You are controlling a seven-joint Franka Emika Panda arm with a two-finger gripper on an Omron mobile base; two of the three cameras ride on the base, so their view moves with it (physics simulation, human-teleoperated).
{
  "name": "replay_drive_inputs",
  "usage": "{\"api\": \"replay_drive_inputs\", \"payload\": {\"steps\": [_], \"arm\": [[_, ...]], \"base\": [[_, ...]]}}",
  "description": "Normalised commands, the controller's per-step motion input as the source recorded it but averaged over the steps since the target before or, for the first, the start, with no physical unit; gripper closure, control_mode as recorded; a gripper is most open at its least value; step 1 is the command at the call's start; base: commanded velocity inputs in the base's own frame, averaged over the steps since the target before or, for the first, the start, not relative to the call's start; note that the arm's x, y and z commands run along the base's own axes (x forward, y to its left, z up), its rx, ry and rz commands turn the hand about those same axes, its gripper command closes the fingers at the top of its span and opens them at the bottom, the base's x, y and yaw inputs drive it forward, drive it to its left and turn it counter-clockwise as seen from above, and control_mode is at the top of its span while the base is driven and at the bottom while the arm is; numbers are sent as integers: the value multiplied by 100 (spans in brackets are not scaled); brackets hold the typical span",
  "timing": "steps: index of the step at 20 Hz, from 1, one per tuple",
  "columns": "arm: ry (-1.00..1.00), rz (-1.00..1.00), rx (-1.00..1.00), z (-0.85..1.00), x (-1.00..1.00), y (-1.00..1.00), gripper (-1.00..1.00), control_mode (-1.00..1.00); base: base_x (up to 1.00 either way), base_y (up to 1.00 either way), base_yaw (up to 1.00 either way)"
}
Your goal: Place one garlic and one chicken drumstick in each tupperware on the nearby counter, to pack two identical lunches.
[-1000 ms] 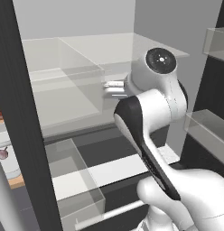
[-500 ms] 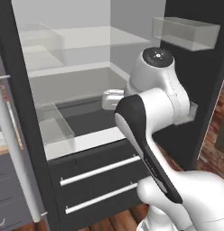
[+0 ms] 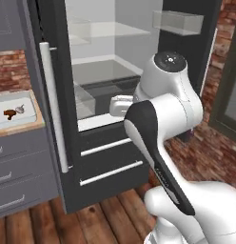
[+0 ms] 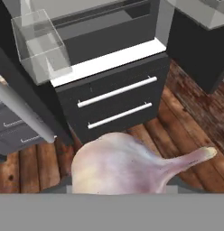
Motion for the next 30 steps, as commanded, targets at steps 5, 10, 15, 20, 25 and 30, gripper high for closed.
{"api": "replay_drive_inputs", "payload": {"steps": [5, 10, 15, 20, 25, 30], "arm": [[0, 0, 0, 0, 0, 0, 100, 100], [0, 0, 0, 0, 0, 0, 100, 100], [0, 0, 0, 0, 0, 0, 100, 100], [0, 0, 0, 0, 0, 0, 100, 100], [0, 0, 0, 0, 0, 0, 100, 100], [0, 0, 0, 0, 0, 0, 100, 100]], "base": [[-100, 100, -8], [-4, 100, -1], [94, 100, -19], [99, 100, -19], [40, 100, -7], [53, 100, 0]]}}
